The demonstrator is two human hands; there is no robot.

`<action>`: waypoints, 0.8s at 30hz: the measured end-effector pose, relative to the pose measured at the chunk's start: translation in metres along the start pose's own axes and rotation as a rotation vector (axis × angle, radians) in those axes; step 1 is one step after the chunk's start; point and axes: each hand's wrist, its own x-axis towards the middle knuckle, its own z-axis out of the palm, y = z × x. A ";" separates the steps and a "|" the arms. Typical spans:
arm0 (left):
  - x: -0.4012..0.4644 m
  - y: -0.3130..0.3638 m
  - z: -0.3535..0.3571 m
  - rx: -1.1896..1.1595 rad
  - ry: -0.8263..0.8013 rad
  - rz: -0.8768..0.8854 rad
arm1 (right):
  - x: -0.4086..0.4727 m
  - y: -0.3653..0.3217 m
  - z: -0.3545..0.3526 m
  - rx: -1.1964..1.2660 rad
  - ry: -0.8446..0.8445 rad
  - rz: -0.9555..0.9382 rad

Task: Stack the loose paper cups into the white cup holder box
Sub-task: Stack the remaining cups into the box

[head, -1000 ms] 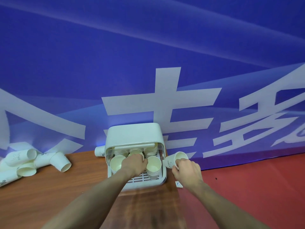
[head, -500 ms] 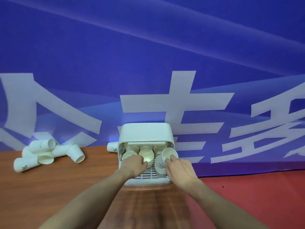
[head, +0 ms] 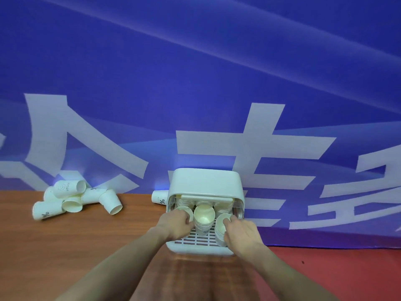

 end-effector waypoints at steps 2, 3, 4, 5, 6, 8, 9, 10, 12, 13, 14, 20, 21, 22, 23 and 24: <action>-0.005 -0.005 -0.004 0.030 0.007 0.001 | 0.000 -0.007 -0.003 0.021 0.022 0.004; -0.008 -0.010 -0.006 0.037 0.007 0.002 | -0.001 -0.013 -0.006 0.031 0.040 -0.002; -0.012 -0.015 -0.007 0.046 0.006 0.003 | -0.002 -0.020 -0.008 0.039 0.055 -0.015; -0.016 -0.021 -0.009 0.055 0.010 0.001 | -0.003 -0.030 -0.010 0.048 0.068 -0.034; -0.020 -0.027 -0.012 0.064 0.016 -0.003 | -0.004 -0.040 -0.013 0.057 0.076 -0.053; -0.029 -0.041 -0.015 0.057 0.032 -0.022 | -0.004 -0.063 -0.018 0.083 0.088 -0.080; -0.034 -0.049 -0.017 0.045 0.039 -0.034 | -0.003 -0.074 -0.022 0.099 0.098 -0.089; -0.039 -0.058 -0.018 0.035 0.045 -0.047 | -0.001 -0.088 -0.025 0.113 0.109 -0.097; -0.049 -0.074 -0.019 0.030 0.053 -0.067 | 0.002 -0.109 -0.031 0.135 0.122 -0.104; -0.054 -0.085 -0.019 0.032 0.052 -0.079 | 0.005 -0.122 -0.034 0.148 0.112 -0.104; -0.057 -0.094 -0.019 0.036 0.049 -0.091 | 0.008 -0.132 -0.037 0.163 0.100 -0.101; -0.070 -0.159 -0.022 0.050 0.041 -0.160 | 0.040 -0.185 -0.041 0.287 0.053 -0.030; -0.070 -0.171 -0.024 0.053 0.040 -0.169 | 0.047 -0.192 -0.041 0.308 0.039 -0.014; -0.069 -0.180 -0.026 0.054 0.038 -0.178 | 0.054 -0.198 -0.041 0.329 0.029 0.005; -0.067 -0.192 -0.028 0.052 0.038 -0.187 | 0.062 -0.206 -0.041 0.359 0.018 0.029; -0.065 -0.202 -0.031 0.049 0.038 -0.195 | 0.070 -0.212 -0.040 0.397 0.009 0.061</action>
